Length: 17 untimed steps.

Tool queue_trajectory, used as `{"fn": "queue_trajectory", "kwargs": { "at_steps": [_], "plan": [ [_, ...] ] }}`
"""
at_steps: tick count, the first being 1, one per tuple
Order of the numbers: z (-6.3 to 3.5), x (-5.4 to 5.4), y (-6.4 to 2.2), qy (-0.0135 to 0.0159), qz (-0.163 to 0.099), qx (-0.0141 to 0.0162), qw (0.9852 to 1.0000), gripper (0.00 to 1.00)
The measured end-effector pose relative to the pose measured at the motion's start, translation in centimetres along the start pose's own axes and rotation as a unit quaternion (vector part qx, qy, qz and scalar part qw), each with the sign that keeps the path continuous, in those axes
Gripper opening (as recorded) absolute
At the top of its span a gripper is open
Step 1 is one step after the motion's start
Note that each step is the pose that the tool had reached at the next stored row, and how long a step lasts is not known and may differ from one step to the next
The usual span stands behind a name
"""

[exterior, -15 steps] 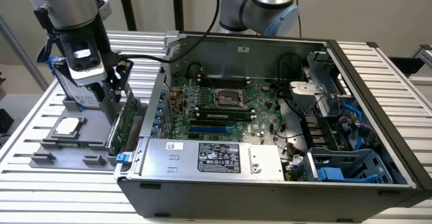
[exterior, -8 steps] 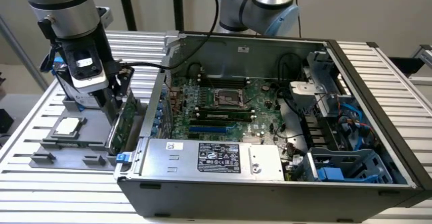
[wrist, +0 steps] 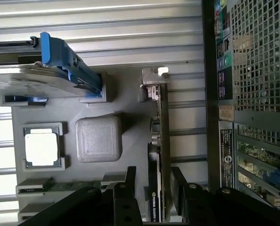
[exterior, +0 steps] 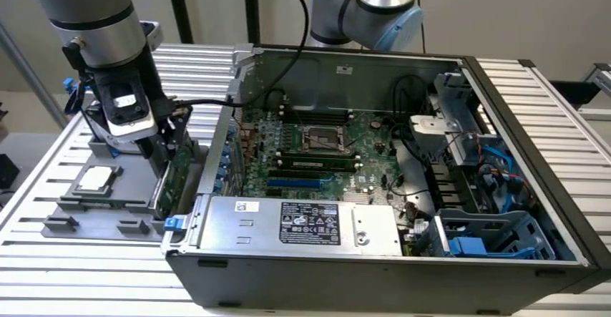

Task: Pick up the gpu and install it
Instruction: 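Pick up the gpu and move the gpu toward the slot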

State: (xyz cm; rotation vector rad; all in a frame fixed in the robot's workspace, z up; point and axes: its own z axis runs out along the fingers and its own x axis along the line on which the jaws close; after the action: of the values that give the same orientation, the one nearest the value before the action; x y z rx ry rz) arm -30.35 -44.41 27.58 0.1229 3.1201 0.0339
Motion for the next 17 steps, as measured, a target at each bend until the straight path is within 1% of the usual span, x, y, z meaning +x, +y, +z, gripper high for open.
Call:
{"fn": "queue_trajectory", "kwargs": {
  "at_steps": [8, 12, 13, 15, 17],
  "plan": [
    [1.46, -0.2, -0.02, -0.0005, 0.000, 0.0000, 1.0000, 1.00],
    [2.20, -0.2, -0.04, -0.0025, 0.000, -0.0002, 1.0000, 1.00],
    [2.37, -0.2, -0.04, -0.0036, 0.000, -0.0003, 1.0000, 1.00],
    [2.64, -0.1, -0.05, -0.0075, 0.000, -0.0005, 1.0000, 1.00],
    [2.85, -0.1, -0.07, -0.0137, 0.000, -0.0010, 0.9999, 1.00]
  ]
}}
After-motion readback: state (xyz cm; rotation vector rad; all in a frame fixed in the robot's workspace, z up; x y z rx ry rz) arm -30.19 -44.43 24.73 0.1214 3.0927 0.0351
